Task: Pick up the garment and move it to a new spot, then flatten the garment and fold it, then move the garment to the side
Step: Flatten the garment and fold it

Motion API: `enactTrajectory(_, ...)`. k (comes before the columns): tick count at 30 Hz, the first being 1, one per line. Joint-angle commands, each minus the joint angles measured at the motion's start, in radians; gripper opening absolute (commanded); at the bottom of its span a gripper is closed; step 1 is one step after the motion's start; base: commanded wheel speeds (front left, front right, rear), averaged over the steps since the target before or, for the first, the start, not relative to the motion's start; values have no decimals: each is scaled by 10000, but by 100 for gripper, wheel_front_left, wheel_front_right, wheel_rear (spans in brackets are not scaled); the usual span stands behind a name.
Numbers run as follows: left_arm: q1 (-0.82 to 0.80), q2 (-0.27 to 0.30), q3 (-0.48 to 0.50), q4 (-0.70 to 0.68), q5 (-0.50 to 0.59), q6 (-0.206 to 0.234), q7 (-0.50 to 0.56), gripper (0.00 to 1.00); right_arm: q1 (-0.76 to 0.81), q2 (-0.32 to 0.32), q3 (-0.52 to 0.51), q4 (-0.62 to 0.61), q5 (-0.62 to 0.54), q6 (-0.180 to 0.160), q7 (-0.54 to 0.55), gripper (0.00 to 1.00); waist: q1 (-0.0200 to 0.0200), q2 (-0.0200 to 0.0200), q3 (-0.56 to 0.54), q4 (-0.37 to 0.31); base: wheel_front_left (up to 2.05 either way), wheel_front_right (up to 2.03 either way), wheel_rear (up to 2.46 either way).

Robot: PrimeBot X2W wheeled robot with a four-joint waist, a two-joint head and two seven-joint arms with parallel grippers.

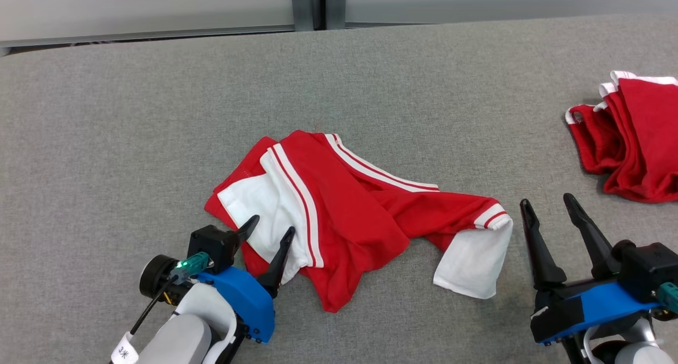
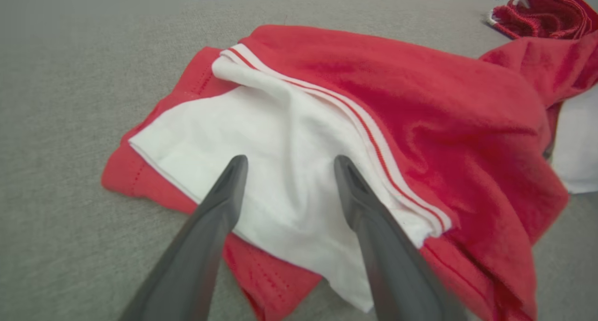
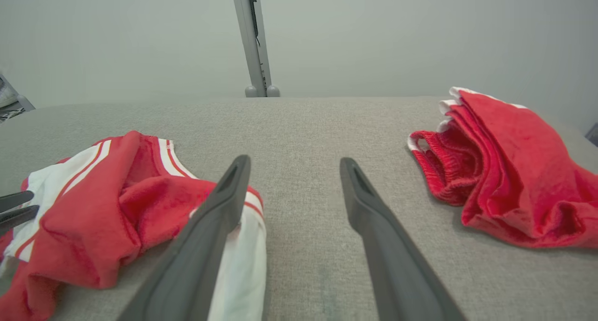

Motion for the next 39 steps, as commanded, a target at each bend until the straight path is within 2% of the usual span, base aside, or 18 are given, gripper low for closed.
enactTrajectory(1, -347, -40, 2, 348, -40, -66, -113, 100, -192, -4, 5, 84, 72, 1, -113, 100, -2, -1, 76, -61, 0, 0, 0)
enactTrajectory(3, -466, -90, -3, 658, -110, -128, -128, 100, -214, -4, 6, 150, 60, 1, -159, 100, -2, -1, 110, -96, 0, 0, 0)
enactTrajectory(4, -540, -108, -39, 786, -108, -168, -109, 91, -237, -4, 8, 174, 55, 1, -170, 100, -2, -1, 119, -110, 0, 0, 0)
enactTrajectory(5, -612, -118, -65, 878, -134, -209, -106, 40, -253, -4, 7, 187, 54, 1, -184, 100, -2, -1, 129, -121, 0, 0, 0)
enactTrajectory(6, -673, -125, -81, 960, -139, -231, -148, 0, -266, -4, -4, 205, 50, 1, -193, 100, -2, -1, 137, -127, 0, 0, 0)
enactTrajectory(15, -942, -69, -12, 1147, 34, -146, -807, 0, -258, -4, -134, 298, 33, 1, -280, 100, -2, -1, 18, -58, 0, 0, 0)
enactTrajectory(22, -1298, 396, 313, 233, 490, 409, -1399, 0, -184, -4, -299, 291, 61, 1, -310, 100, -2, -1, -208, 45, 0, 0, 0)
enactTrajectory(28, -2675, 852, 771, -167, 856, 712, -1313, 0, -421, -6, -255, 284, 193, 1, -371, 100, -2, -1, -95, -175, 0, 0, 0)
enactTrajectory(34, -4533, 999, 1067, 591, 1053, 527, -1380, 0, -694, -6, -122, 495, 461, 1, -675, 100, -2, -1, 507, -853, 0, 0, 0)
enactTrajectory(39, -5842, 811, 885, 2162, 1136, 36, -1469, 0, -941, -3, 12, 847, 717, 1, -1032, 100, -2, -1, 1127, -1383, 0, 0, 0)
